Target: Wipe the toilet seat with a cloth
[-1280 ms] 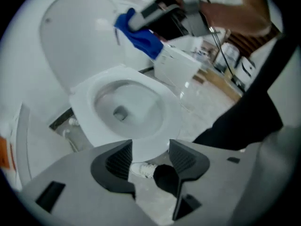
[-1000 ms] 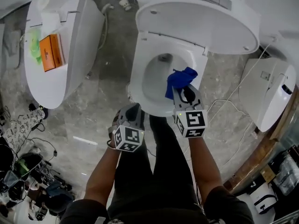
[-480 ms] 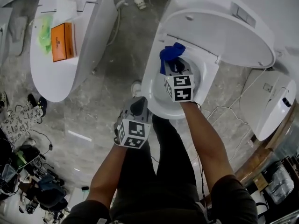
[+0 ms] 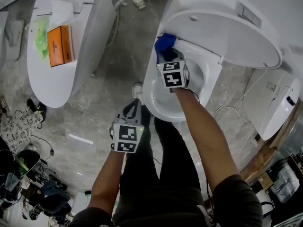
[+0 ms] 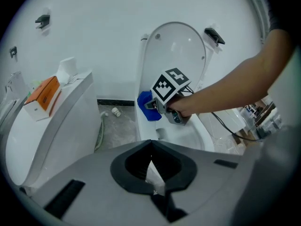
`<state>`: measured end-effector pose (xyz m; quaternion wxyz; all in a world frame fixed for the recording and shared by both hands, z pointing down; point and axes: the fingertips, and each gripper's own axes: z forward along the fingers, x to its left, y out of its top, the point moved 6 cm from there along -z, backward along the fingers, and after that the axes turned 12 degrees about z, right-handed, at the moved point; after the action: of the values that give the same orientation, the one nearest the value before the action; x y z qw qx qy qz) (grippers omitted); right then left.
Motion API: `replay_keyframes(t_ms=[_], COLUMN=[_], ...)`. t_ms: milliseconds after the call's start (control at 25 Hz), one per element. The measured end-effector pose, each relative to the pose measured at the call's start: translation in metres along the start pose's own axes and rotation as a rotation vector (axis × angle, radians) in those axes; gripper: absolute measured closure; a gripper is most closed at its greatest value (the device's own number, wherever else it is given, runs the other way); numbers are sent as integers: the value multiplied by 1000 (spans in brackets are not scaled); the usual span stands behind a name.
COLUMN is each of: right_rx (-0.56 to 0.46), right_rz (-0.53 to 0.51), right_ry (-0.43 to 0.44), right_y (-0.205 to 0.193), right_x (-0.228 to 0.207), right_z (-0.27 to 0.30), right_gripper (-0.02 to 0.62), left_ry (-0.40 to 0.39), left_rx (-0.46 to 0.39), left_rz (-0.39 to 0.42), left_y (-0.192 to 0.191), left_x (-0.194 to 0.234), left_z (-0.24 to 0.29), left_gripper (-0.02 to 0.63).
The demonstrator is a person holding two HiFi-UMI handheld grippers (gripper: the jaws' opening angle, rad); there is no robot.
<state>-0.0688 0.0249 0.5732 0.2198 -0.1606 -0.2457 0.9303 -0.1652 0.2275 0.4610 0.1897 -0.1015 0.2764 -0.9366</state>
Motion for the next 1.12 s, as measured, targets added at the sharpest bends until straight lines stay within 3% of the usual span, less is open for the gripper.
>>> replay_keyframes(t_ms=[160,1120], right_rx=[-4,25], right_rz=[-23,129], right_ry=[-43,-259], right_y=[-1,-69], right_x=[-10,-152], right_z=[-3,-71], right_gripper=[508,508], left_ry=[-7,-132], left_rx=[7,15], left_rz=[13,163], left_y=[5,42], left_x=[-1,-56], left_z=[6,41], left_gripper=[597,597])
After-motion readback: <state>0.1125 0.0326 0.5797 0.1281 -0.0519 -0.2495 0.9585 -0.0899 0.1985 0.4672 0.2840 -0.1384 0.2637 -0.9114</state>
